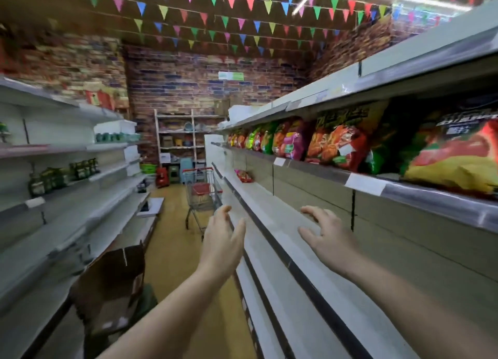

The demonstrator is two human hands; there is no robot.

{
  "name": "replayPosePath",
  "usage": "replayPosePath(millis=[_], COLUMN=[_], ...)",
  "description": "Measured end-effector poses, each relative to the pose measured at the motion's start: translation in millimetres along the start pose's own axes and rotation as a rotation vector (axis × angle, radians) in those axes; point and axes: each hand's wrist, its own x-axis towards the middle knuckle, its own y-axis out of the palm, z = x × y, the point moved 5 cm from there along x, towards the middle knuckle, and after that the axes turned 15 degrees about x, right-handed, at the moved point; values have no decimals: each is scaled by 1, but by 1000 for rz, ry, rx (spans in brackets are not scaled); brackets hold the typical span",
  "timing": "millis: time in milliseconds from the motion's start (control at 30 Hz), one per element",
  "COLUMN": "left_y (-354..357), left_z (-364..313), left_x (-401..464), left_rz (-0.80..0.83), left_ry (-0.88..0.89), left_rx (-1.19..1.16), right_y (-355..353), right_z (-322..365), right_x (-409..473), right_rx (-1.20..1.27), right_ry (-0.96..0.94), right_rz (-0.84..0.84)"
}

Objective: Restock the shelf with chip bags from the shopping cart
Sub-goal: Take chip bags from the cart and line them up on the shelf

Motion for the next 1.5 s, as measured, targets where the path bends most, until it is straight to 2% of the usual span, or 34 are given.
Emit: replayPosePath(millis=[300, 700, 900, 1167, 1500], left_y=[50, 104, 160, 239, 308], left_z=[98, 256, 307, 382, 470], left_x=[124, 371, 474, 630, 819], left_rz=[-65, -27, 13, -43, -29], left_ry=[-121, -150, -130, -195, -256], left_rx=[84, 67, 71, 95, 74], right_y=[115, 292, 357, 456, 566], right_z=[-51, -109, -154, -229, -287], right_x=[148, 376, 482, 643, 834], right_rx=[77, 119, 130, 189, 187], right_ry=[-25, 30, 83, 38, 61], right_rz=[149, 166, 184, 258, 319])
